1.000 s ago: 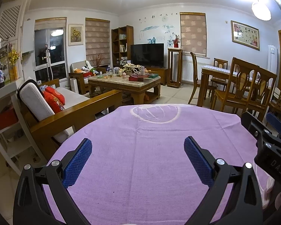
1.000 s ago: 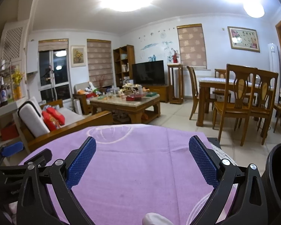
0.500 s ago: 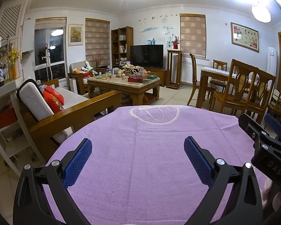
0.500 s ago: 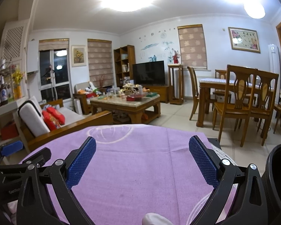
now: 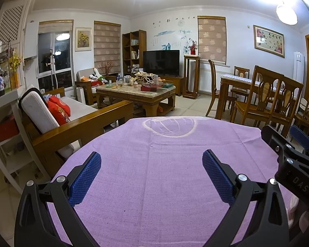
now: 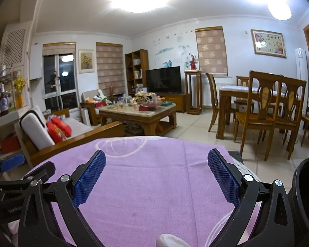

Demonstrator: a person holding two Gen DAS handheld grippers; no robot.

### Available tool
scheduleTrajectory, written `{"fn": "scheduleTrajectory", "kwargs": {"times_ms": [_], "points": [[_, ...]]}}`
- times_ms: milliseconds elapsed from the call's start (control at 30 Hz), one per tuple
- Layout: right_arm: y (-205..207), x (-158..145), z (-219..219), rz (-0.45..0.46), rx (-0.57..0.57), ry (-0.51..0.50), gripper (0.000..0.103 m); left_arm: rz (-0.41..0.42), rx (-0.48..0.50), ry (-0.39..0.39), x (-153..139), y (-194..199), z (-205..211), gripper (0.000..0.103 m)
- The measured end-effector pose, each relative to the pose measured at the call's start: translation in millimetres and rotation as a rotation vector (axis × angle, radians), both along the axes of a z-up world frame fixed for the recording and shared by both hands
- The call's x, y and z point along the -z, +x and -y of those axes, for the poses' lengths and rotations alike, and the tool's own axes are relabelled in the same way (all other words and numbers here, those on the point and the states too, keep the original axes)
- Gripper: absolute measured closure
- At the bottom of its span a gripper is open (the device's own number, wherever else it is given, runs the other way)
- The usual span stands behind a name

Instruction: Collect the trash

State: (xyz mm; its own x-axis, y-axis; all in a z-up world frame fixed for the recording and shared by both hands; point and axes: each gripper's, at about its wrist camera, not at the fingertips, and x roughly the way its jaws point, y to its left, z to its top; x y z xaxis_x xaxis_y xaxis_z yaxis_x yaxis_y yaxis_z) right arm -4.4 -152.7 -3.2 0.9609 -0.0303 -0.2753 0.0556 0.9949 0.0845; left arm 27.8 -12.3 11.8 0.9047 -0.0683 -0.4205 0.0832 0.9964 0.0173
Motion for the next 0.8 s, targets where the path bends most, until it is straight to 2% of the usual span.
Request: {"fn": "scheduleTrajectory", "kwargs": {"times_ms": [800], "points": [[-0.1, 0.7, -0.3, 0.000, 0.000, 0.000, 0.005, 0.017, 0.011, 0.004, -4.6, 0.5, -3.3, 0.005]]}}
